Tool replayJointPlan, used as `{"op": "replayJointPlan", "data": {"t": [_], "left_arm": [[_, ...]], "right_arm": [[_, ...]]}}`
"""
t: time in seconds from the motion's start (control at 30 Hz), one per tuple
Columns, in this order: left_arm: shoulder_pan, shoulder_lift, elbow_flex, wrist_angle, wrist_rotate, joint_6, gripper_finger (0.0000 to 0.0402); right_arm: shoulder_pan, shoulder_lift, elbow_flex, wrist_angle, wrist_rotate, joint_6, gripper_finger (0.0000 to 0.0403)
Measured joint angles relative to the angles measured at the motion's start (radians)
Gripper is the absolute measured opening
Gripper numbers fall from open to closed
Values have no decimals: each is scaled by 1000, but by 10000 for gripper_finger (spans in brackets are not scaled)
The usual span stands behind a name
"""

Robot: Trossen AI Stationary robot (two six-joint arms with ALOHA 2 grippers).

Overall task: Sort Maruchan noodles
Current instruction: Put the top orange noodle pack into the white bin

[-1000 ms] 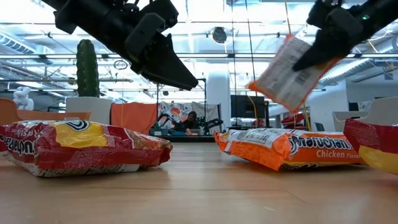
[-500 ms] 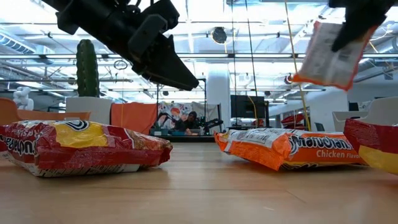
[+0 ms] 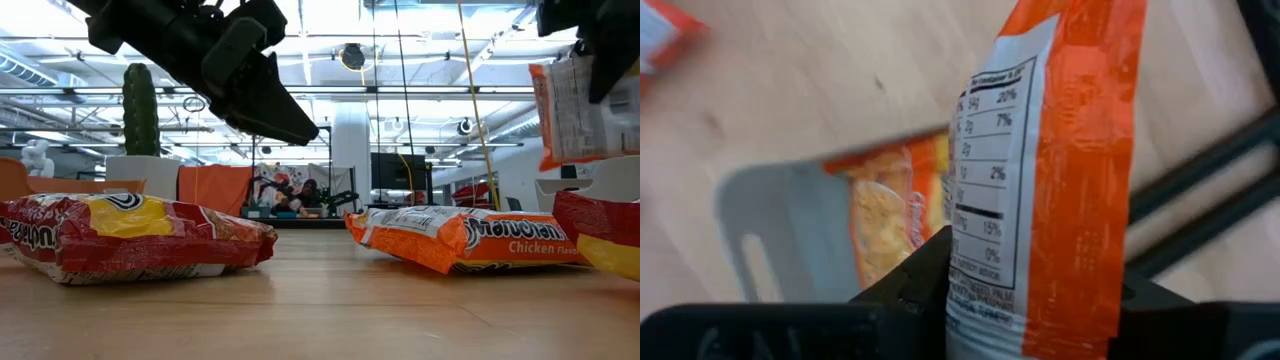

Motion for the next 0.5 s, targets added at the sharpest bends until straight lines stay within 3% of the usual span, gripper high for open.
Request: {"op": "replayJointPlan", "data": {"t": [0.5], "left_arm": [[-6, 0, 0, 3, 0, -30, 253]], "right_arm": [[0, 52, -64, 10, 50, -69, 116]]}}
